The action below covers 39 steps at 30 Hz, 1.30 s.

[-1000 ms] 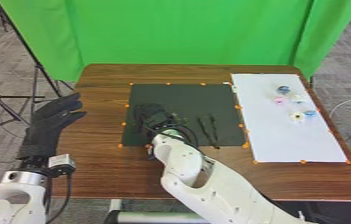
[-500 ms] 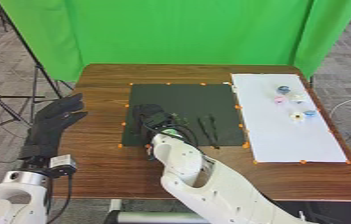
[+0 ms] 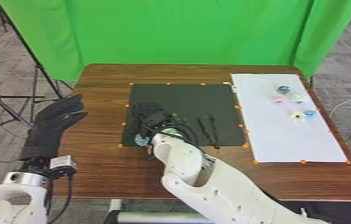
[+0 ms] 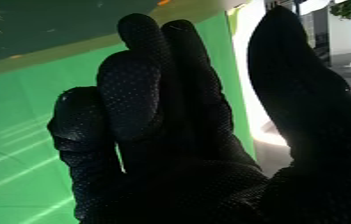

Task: Arrange flowers

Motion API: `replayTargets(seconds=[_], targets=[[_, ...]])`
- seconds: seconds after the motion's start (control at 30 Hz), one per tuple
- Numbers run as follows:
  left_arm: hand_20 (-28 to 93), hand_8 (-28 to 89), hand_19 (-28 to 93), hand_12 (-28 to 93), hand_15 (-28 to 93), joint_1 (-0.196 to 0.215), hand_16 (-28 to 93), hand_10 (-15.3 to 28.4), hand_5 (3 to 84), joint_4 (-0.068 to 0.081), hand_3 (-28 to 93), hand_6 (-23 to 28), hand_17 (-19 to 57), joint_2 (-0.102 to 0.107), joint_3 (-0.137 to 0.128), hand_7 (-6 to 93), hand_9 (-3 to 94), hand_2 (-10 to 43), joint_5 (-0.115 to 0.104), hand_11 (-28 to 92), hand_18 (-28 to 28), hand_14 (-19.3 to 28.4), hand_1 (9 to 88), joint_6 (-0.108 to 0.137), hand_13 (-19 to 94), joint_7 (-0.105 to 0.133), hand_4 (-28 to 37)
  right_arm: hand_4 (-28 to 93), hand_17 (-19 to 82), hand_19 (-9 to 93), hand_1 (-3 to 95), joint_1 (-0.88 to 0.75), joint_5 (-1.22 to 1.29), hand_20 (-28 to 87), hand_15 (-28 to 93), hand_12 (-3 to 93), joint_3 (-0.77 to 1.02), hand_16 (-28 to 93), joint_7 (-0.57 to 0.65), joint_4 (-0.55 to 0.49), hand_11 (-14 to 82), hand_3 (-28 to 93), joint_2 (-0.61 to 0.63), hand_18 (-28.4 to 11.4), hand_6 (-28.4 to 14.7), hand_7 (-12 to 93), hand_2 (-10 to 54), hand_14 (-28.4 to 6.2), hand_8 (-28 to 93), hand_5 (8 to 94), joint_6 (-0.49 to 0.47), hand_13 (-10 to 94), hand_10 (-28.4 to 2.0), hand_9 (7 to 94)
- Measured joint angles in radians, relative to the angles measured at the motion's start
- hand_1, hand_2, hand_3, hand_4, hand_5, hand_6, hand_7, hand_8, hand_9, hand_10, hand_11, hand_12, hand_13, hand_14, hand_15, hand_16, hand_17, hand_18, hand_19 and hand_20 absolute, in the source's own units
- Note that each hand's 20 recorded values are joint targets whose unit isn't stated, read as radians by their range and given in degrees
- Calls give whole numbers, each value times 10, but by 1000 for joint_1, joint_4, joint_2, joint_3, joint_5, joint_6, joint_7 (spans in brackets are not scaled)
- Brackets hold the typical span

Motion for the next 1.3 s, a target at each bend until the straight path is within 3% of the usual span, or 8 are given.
replayTargets(seconds=[0.1,0.2,0.33,0.47,0.63,0.73,1.03,1.3], targets=[[128,-150,489,61,589,18,-136,146,340,-5,916,42,-114,-2,-9,236,263,-38,-2,366,179,196,244,2,178,4,-239,-282,422,932,262,28,13,331,769,178,-38,197,4,0,341,859,16,-186,-67,274,-69,-100,-145,592,41,649,-177,618],[129,-148,489,60,589,49,-135,148,336,-13,909,44,-114,-4,-27,232,262,-33,-5,365,180,199,245,7,179,13,-235,-278,407,932,187,62,31,329,767,176,-77,195,6,-6,327,851,35,-196,-69,266,25,-117,-142,610,106,640,-186,618],[131,-144,491,61,594,106,-133,158,338,-27,894,50,-115,-11,-59,228,274,-24,-18,364,184,211,250,27,189,39,-231,-264,375,932,117,85,39,300,763,175,-72,184,-15,-41,278,811,56,-211,-67,252,107,-150,-135,657,109,607,-211,611],[131,-141,494,64,598,163,-132,160,344,-44,894,53,-116,-20,-92,228,282,-25,-30,362,186,216,249,47,194,59,-228,-263,343,927,99,85,-1,272,751,172,-48,179,-114,-116,243,794,98,-219,-61,252,125,-168,-131,670,41,574,-215,601],[130,-140,495,71,600,197,-132,159,348,-54,901,53,-116,-25,-98,229,286,-31,-38,362,186,216,247,64,195,74,-230,-262,315,914,85,83,-67,249,741,169,-38,177,-211,-255,218,778,186,-219,-45,257,138,-181,-134,702,-118,547,-218,592],[129,-140,495,74,600,215,-132,159,350,-61,906,52,-116,-27,-108,229,288,-35,-41,362,186,215,246,70,196,81,-233,-260,305,910,83,71,-60,244,737,168,-31,176,-226,-300,210,771,232,-221,-40,257,140,-188,-135,718,-131,532,-219,586],[128,-144,497,83,606,220,-128,154,357,-64,927,49,-115,-28,-108,240,294,-53,-42,372,185,210,245,73,196,85,-257,-265,265,891,69,17,-106,246,709,156,-23,153,-289,-304,179,744,300,-222,-30,232,151,-202,-139,770,-114,447,-219,546],[127,-148,499,87,611,215,-125,154,364,-63,931,50,-114,-27,-105,244,304,-56,-44,376,184,208,248,72,203,87,-274,-268,244,879,65,-99,-199,256,694,149,70,139,-379,-297,169,733,281,-223,-22,217,160,-207,-140,778,-160,409,-216,523]])
